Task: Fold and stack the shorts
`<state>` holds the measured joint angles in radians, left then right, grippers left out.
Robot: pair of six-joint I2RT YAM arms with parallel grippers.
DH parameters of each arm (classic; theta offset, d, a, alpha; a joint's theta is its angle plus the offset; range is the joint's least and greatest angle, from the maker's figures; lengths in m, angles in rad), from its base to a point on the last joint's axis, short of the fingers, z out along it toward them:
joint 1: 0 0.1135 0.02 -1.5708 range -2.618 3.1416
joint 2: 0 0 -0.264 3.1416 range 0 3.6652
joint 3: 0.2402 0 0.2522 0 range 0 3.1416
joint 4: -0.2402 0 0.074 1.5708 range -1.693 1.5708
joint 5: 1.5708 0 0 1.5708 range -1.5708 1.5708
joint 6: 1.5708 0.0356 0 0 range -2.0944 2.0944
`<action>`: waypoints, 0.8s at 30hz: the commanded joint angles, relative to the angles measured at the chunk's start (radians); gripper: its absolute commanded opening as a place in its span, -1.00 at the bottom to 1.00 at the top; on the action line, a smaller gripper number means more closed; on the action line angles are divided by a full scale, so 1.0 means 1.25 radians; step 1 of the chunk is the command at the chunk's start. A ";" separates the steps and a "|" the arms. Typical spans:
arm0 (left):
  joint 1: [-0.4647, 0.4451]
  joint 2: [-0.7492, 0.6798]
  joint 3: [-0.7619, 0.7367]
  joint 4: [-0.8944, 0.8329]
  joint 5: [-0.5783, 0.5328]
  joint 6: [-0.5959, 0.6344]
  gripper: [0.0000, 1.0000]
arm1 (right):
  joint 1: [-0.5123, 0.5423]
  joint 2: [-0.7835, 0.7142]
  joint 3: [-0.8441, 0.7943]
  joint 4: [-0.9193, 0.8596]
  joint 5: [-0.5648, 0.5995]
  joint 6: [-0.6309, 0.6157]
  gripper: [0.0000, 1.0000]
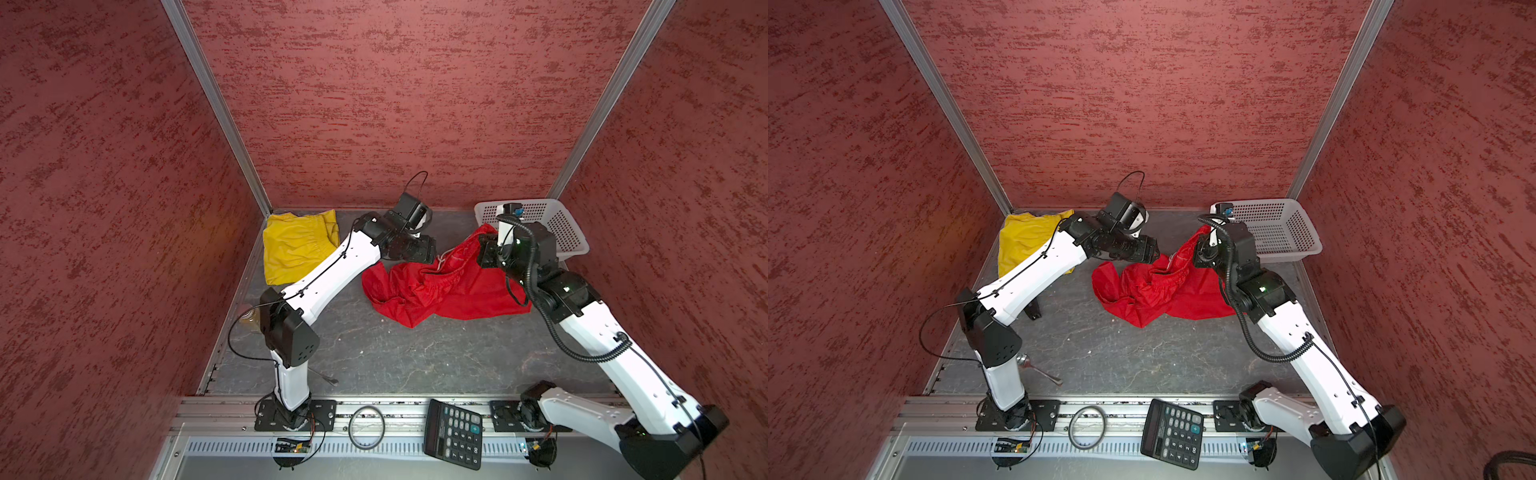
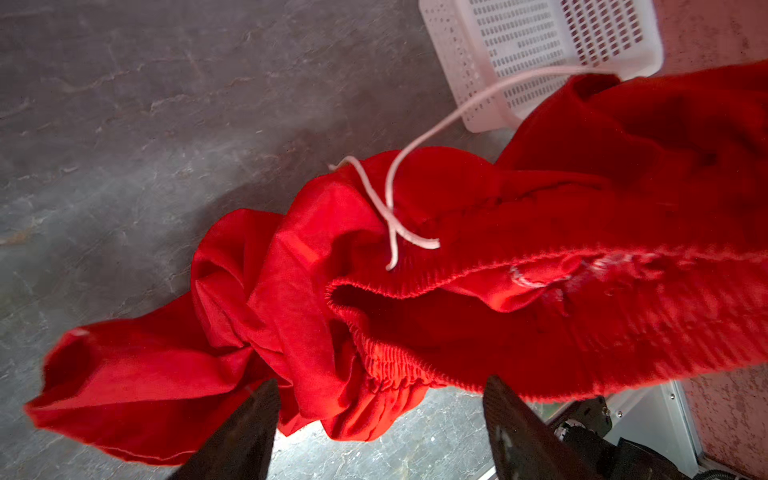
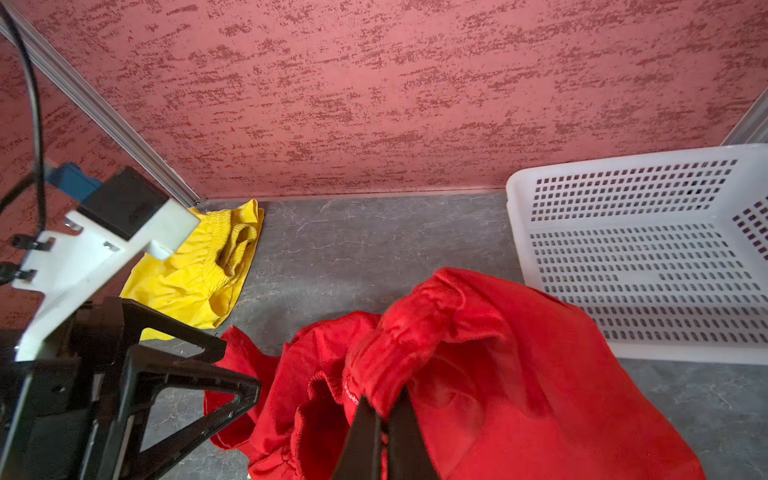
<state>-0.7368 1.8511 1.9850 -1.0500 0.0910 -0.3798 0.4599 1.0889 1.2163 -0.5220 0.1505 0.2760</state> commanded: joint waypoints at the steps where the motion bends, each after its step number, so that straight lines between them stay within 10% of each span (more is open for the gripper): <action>1: -0.024 0.020 0.021 -0.029 -0.016 0.029 0.58 | -0.004 -0.037 0.029 0.008 -0.018 -0.017 -1.00; 11: -0.071 0.174 0.073 -0.176 -0.139 0.060 0.58 | -0.004 -0.033 0.048 -0.005 -0.020 -0.014 -1.00; 19: -0.076 0.174 -0.007 -0.113 -0.012 0.013 0.34 | -0.004 -0.035 0.030 -0.001 0.010 -0.021 -1.00; 24: -0.074 0.163 -0.074 -0.065 0.018 -0.032 -0.71 | -0.004 -0.038 0.030 0.008 0.022 -0.024 -1.00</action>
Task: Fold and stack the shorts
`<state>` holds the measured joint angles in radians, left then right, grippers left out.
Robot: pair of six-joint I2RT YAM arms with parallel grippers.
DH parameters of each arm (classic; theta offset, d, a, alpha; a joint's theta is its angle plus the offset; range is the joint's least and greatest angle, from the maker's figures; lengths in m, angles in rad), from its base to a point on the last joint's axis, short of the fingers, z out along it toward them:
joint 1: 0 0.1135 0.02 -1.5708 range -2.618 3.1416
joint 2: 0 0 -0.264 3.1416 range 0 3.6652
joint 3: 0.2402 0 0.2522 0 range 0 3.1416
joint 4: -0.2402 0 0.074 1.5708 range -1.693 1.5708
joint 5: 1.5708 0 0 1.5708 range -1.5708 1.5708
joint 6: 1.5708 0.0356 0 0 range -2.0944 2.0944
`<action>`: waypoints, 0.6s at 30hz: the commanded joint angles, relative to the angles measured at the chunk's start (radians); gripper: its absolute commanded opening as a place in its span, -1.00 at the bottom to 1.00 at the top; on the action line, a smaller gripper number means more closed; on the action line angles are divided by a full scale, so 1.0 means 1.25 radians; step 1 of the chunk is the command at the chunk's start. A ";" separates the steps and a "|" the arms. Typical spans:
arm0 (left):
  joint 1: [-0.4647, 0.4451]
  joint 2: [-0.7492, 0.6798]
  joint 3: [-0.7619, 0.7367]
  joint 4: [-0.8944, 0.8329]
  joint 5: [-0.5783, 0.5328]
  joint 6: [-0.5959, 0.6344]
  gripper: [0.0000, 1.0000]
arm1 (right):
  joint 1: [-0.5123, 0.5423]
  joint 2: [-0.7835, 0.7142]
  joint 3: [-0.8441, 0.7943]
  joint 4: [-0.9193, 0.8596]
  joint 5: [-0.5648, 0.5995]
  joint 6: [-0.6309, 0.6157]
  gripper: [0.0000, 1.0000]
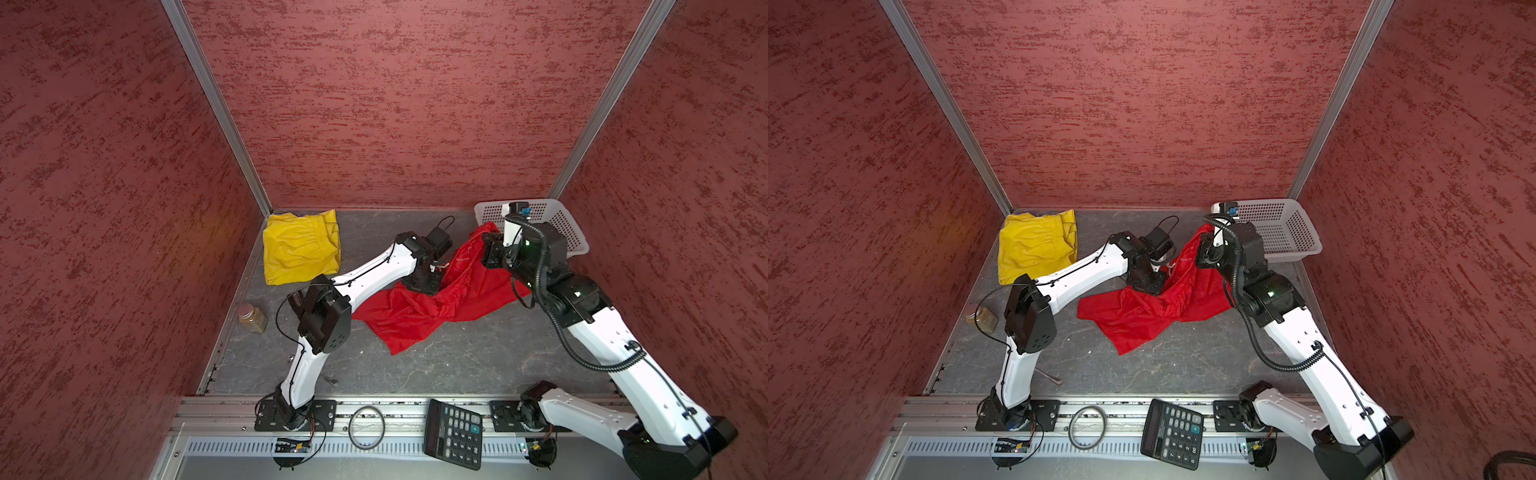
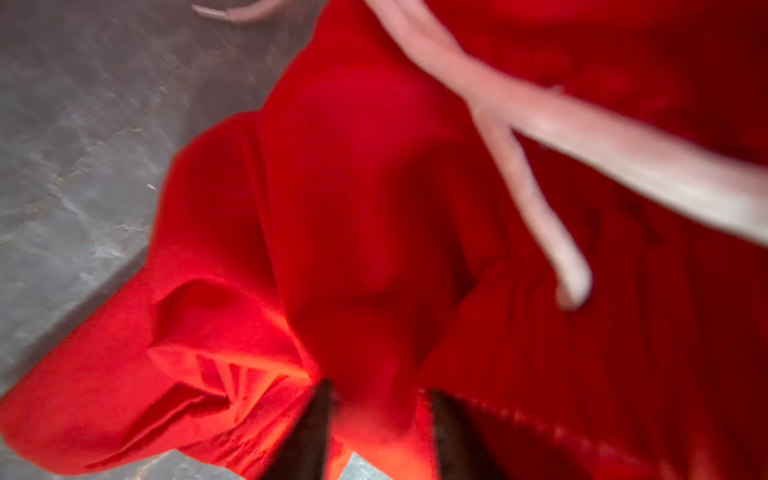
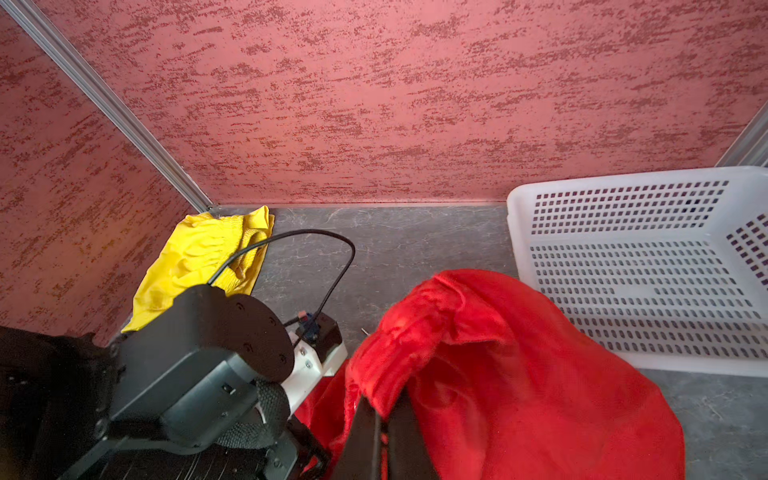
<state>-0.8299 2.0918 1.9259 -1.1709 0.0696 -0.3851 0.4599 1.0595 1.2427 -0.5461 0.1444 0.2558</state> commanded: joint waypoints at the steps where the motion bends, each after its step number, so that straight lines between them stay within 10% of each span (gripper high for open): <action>1: 0.003 -0.034 -0.036 0.039 0.041 -0.033 -0.88 | -0.004 -0.015 0.010 0.027 0.029 -0.008 -1.00; 8: 0.030 -0.061 -0.031 0.037 0.063 -0.046 -1.00 | -0.003 -0.024 0.004 0.023 0.035 -0.007 -1.00; 18: 0.084 -0.264 -0.182 0.227 0.181 -0.128 0.13 | -0.005 -0.019 0.008 0.010 0.037 0.016 -1.00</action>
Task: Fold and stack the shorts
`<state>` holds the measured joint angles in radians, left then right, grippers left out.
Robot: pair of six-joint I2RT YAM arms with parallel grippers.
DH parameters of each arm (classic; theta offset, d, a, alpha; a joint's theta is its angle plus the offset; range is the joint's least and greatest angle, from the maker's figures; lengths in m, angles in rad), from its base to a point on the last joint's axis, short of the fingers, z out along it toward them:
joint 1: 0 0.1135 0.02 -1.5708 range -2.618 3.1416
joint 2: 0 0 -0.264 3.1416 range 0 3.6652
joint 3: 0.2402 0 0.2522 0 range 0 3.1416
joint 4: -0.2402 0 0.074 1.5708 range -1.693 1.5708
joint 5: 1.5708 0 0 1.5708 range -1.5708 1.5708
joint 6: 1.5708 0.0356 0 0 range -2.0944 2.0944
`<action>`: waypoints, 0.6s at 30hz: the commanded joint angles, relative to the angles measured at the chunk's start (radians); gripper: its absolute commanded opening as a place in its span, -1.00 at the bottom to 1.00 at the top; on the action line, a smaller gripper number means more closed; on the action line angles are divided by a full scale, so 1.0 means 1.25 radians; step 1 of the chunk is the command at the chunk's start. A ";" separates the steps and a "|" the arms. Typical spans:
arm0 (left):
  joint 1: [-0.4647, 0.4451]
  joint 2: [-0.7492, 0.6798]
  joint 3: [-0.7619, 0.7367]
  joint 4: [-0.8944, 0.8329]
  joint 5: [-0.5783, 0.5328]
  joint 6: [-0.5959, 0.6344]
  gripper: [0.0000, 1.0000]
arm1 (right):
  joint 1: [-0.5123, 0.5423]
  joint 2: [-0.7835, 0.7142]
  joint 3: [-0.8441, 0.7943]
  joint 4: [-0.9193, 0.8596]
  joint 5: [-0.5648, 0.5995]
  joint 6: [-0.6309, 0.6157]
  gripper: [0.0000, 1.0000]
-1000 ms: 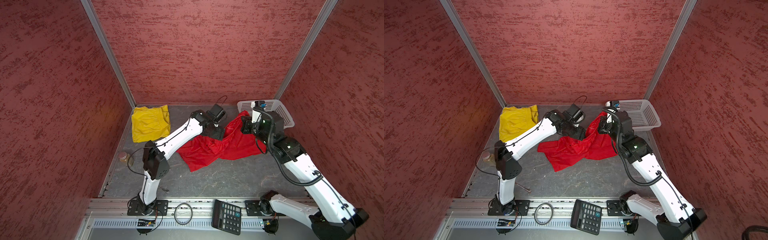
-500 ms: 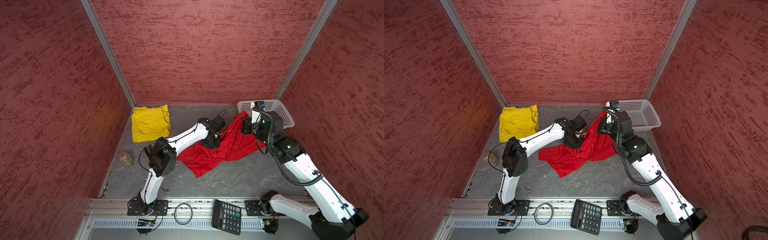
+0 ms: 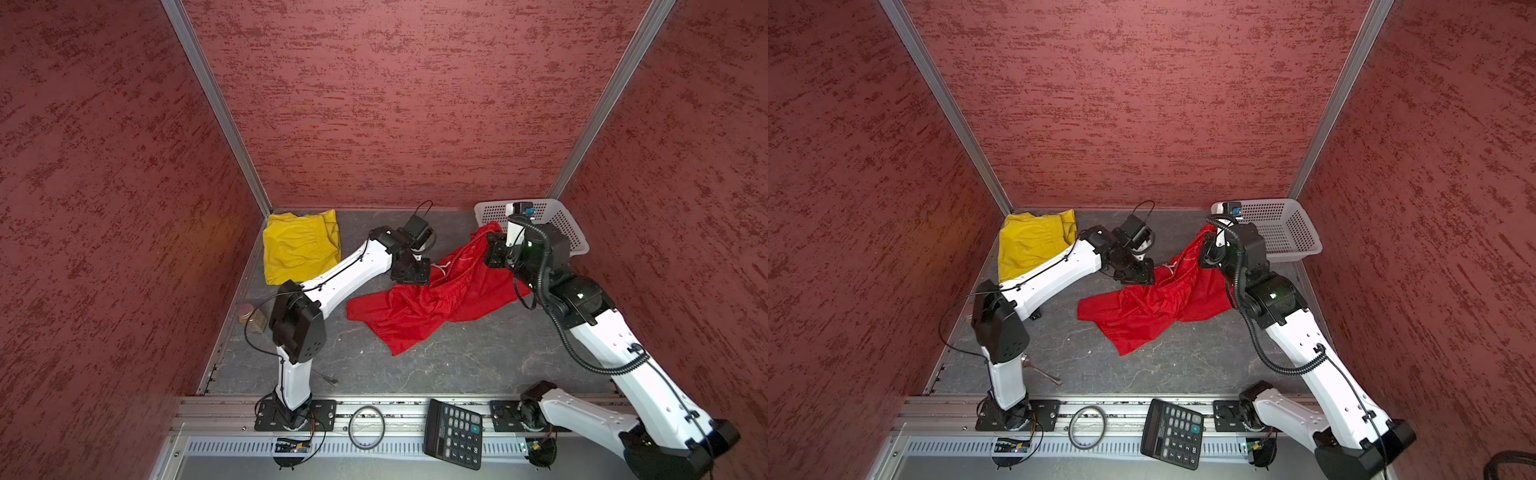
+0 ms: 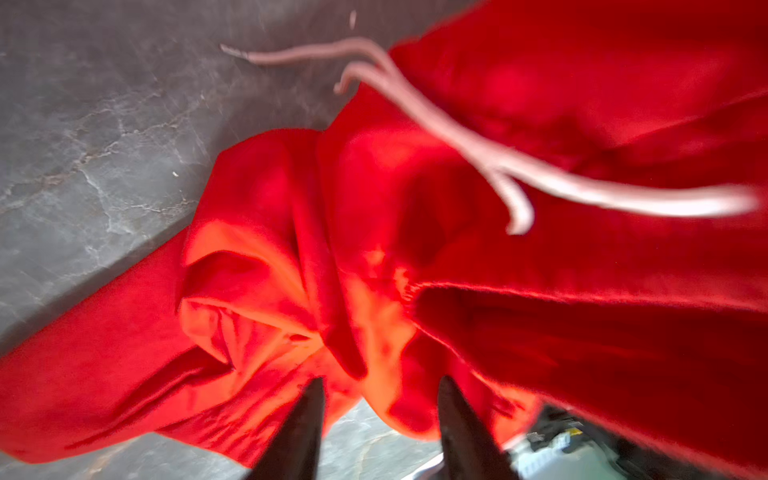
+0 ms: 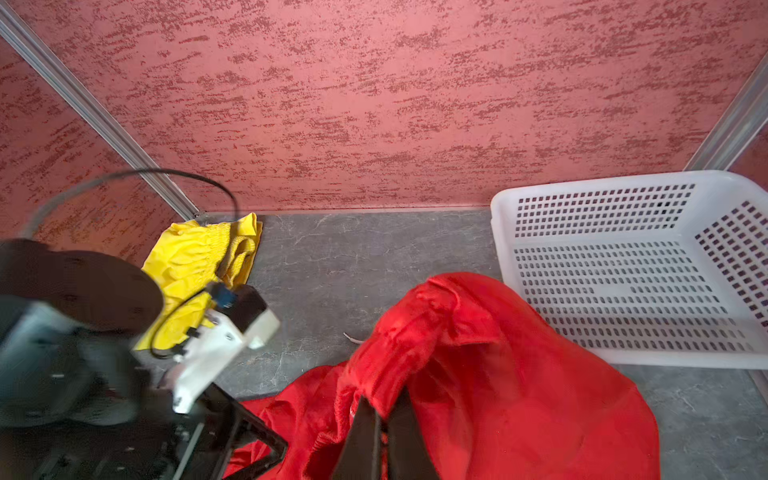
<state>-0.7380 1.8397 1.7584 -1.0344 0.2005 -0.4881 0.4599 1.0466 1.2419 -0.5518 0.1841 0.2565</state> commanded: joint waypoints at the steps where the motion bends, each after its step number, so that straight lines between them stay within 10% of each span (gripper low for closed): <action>1: 0.016 -0.079 -0.067 0.150 0.099 -0.059 0.21 | -0.004 -0.007 0.010 0.016 -0.003 0.022 -1.00; 12: 0.000 -0.157 -0.117 0.524 0.220 -0.131 0.76 | -0.004 0.078 0.049 0.023 -0.252 0.153 -1.00; 18: -0.038 -0.096 -0.058 0.488 0.190 -0.076 0.80 | -0.005 0.111 0.102 -0.016 -0.285 0.170 -1.00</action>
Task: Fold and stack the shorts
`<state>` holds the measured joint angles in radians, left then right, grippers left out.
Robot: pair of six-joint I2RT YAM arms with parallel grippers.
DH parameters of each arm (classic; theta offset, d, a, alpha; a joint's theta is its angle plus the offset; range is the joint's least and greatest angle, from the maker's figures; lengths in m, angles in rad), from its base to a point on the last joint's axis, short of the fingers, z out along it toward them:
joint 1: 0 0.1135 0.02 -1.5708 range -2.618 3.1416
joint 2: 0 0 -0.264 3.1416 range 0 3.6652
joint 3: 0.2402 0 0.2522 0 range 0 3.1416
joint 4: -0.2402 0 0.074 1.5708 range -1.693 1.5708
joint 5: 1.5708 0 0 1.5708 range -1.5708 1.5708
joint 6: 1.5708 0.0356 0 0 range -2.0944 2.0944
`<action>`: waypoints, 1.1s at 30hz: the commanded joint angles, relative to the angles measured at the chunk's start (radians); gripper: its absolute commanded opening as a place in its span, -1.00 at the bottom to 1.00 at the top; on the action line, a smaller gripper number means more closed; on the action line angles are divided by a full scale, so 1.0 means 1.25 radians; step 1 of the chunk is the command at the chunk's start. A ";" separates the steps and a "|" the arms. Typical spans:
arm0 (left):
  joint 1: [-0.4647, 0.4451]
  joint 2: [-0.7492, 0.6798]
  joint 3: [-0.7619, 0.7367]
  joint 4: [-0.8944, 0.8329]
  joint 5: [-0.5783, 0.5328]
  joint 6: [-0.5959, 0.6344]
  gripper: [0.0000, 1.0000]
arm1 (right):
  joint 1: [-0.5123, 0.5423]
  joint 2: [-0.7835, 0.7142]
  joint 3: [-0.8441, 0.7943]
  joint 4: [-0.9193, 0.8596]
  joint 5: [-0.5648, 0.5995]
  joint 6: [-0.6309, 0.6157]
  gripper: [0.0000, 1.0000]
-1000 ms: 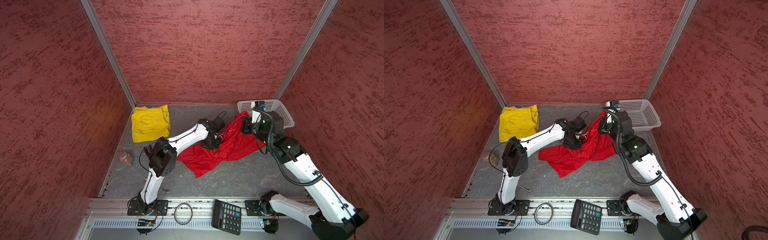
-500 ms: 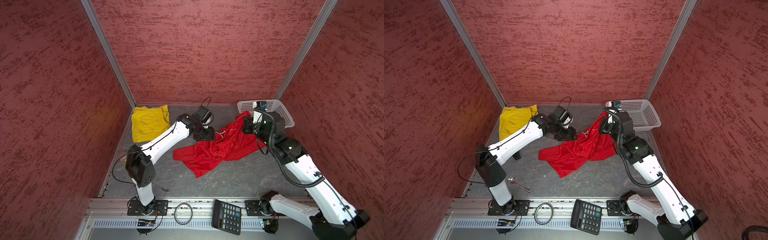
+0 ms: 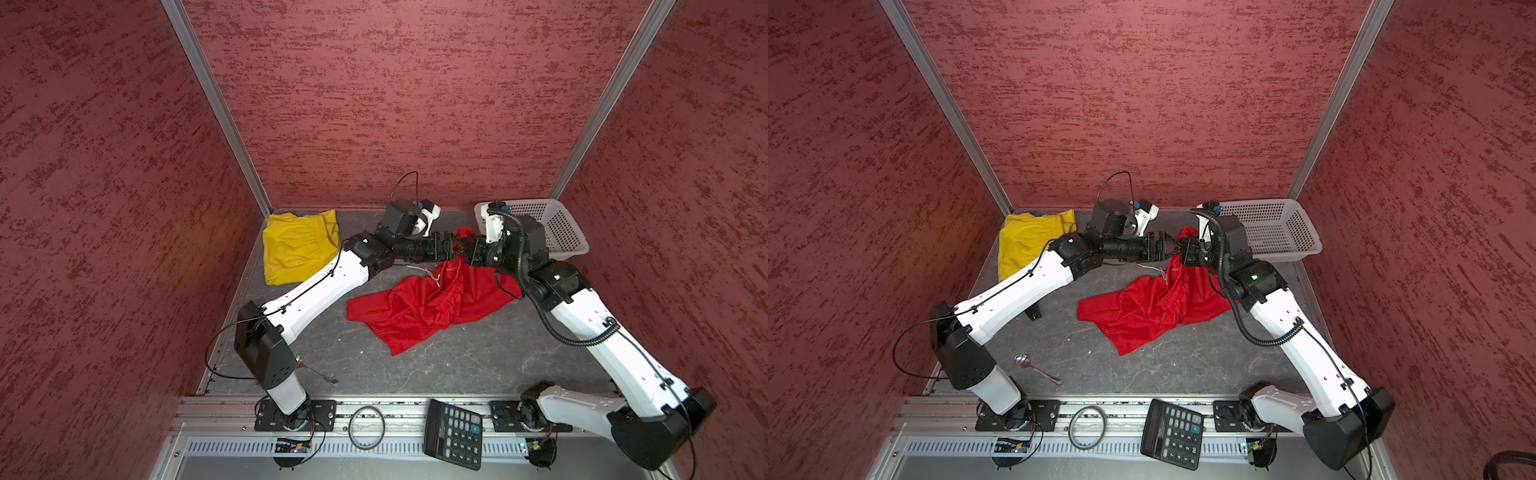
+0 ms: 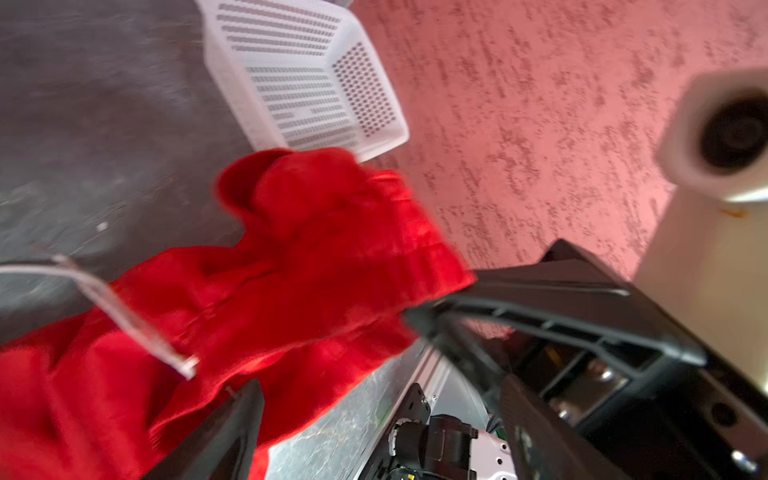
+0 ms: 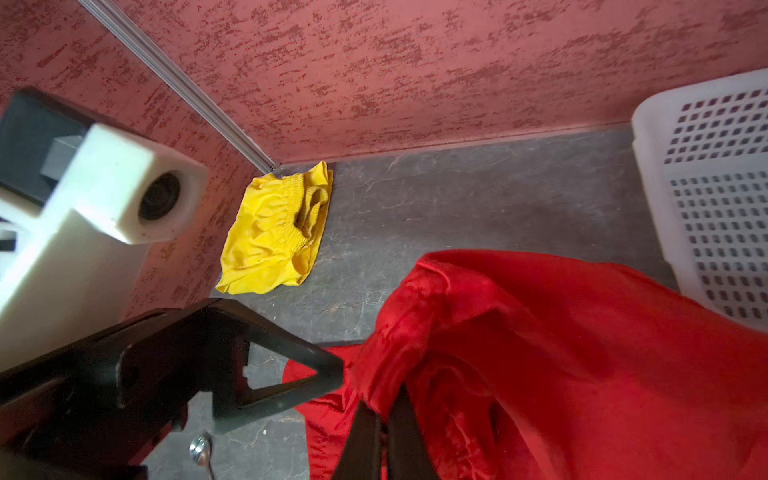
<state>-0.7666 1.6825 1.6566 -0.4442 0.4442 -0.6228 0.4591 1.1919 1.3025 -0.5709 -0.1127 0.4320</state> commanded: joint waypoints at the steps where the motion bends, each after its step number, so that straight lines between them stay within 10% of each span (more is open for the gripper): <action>1: -0.018 0.035 0.029 0.003 -0.023 0.042 0.80 | -0.004 -0.003 0.064 -0.007 -0.051 0.029 -1.00; 10: -0.059 -0.052 -0.086 0.028 -0.183 0.111 0.56 | -0.016 0.039 0.162 -0.062 -0.055 -0.013 -1.00; 19: -0.078 -0.200 -0.289 0.167 -0.259 0.113 0.80 | -0.052 0.066 0.184 -0.063 -0.142 -0.001 -1.00; 25: -0.107 -0.138 -0.223 0.138 -0.273 0.166 0.39 | -0.059 0.081 0.191 -0.056 -0.203 0.027 -1.00; 33: -0.110 -0.003 -0.026 0.054 -0.359 0.240 0.34 | -0.059 0.090 0.182 -0.053 -0.252 0.054 -1.00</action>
<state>-0.8997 1.6390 1.5543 -0.3248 0.0658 -0.3836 0.3889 1.3167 1.5108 -0.6827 -0.3786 0.4744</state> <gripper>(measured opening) 0.682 0.051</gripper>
